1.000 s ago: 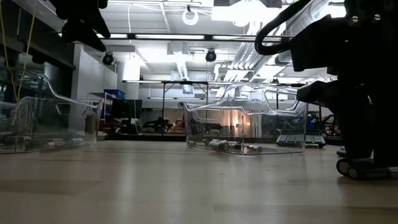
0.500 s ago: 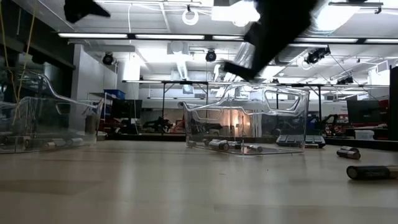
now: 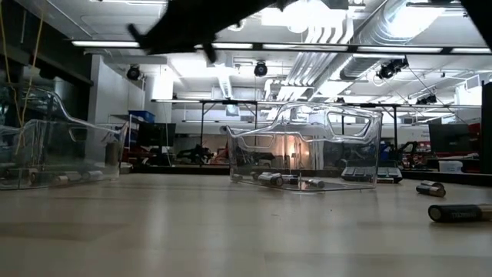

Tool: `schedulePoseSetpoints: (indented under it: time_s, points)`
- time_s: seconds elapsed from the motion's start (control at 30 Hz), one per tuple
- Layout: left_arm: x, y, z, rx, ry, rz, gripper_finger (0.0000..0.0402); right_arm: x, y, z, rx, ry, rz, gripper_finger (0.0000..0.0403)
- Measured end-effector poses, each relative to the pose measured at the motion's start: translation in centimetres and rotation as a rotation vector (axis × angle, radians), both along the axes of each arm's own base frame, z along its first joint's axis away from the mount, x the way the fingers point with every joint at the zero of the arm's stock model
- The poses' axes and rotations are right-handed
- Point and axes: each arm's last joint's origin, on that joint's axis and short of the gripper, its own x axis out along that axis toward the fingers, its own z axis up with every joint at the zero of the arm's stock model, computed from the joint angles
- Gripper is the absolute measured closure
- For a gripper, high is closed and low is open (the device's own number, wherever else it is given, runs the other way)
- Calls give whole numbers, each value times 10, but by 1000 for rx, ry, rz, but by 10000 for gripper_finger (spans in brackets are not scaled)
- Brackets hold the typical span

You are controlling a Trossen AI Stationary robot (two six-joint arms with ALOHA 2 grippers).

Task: Sort batteries
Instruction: Put the black battery into the left transparent bin

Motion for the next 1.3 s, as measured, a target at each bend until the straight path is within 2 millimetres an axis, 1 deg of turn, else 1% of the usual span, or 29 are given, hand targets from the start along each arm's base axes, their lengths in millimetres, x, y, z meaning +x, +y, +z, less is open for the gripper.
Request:
schedulePoseSetpoints:
  time_s: [0.07,0.17,0.3,0.4,0.5,0.53,0.57,0.63,0.7,0.77,0.8,0.87,0.93,1.0,1.07,1.17,1.27,1.3]
  points:
    - [0,0,4,1,-36,1,177,22,-2,-8,68,-49,2,385]
    - [2,0,9,13,-86,2,177,52,-4,-22,146,-79,-4,385]
    - [1,0,14,34,-133,18,177,85,-4,-38,235,-119,-3,382]
    - [1,0,15,33,-147,21,177,98,-6,-47,311,-83,-47,348]
    - [1,1,15,32,-148,21,177,96,-12,-51,347,-45,-76,295]
    - [1,1,15,33,-148,21,177,94,-15,-51,351,-20,-87,277]
    - [1,1,15,35,-147,20,177,91,-19,-46,356,-5,-93,260]
    - [0,1,15,51,-142,20,177,84,-28,-35,339,45,-108,230]
    - [0,1,15,65,-137,19,177,74,-36,-18,302,84,-69,208]
    - [0,1,15,73,-134,18,177,62,-41,-1,264,139,-6,195]
    - [0,1,15,74,-133,17,177,55,-40,7,240,168,17,193]
    - [1,0,15,75,-128,9,177,37,-32,24,178,256,67,191]
    - [1,0,14,76,-115,2,177,16,-19,43,121,345,126,193]
    - [1,0,12,78,-99,-10,177,-8,-1,54,76,476,183,194]
    - [1,0,10,80,-77,-19,177,-30,20,57,38,624,227,195]
    - [3,-1,7,81,-49,-21,177,-60,61,48,-30,823,296,195]
    - [6,-1,5,83,-28,-21,177,-85,104,30,-63,935,348,195]
    - [7,-1,5,83,-25,-21,177,-93,119,21,-71,960,366,195]
